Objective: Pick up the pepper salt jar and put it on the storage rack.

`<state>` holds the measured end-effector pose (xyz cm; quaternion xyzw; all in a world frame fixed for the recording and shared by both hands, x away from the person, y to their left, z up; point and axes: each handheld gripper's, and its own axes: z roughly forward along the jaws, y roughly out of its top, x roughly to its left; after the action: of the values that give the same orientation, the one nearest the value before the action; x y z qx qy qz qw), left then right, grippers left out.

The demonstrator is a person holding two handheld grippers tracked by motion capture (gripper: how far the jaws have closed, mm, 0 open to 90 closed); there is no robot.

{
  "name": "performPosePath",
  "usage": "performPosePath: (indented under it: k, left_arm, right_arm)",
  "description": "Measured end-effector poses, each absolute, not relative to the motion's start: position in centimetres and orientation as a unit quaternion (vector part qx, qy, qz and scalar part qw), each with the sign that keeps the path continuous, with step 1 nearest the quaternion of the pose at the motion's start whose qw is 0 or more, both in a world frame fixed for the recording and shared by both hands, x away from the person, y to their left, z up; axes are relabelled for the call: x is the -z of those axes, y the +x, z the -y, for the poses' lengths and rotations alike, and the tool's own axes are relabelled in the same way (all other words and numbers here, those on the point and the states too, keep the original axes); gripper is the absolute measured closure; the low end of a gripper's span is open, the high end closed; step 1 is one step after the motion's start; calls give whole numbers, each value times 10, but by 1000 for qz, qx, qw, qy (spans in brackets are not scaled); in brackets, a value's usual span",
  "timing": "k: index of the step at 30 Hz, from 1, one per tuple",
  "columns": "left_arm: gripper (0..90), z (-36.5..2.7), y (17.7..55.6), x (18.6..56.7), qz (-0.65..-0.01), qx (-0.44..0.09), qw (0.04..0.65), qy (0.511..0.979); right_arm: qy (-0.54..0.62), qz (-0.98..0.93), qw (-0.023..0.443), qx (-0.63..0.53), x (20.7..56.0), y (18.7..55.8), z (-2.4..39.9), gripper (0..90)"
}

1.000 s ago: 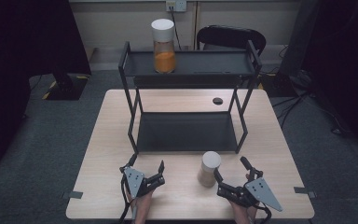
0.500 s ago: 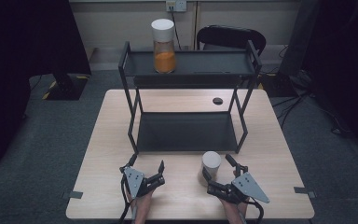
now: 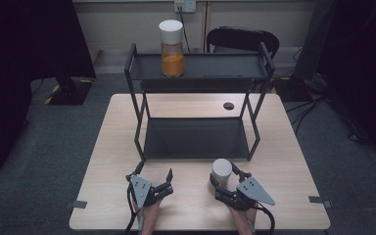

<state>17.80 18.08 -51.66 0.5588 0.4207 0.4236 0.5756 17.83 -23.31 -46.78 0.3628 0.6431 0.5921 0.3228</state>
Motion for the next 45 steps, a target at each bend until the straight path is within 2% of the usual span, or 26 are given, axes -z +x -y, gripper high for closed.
performPosePath:
  k: [5, 16, 45]
  left_arm:
    - [0, -181, 178, 517, -421, -423, 576, 559]
    - [0, -181, 178, 517, -421, -423, 576, 559]
    - [0, -181, 178, 516, -421, -423, 576, 559]
  right_arm:
    - [371, -650, 313, -585, 468, 182, 234, 311]
    - [368, -666, 317, -566, 467, 184, 231, 347]
    - [363, -679, 303, -561, 455, 185, 235, 354]
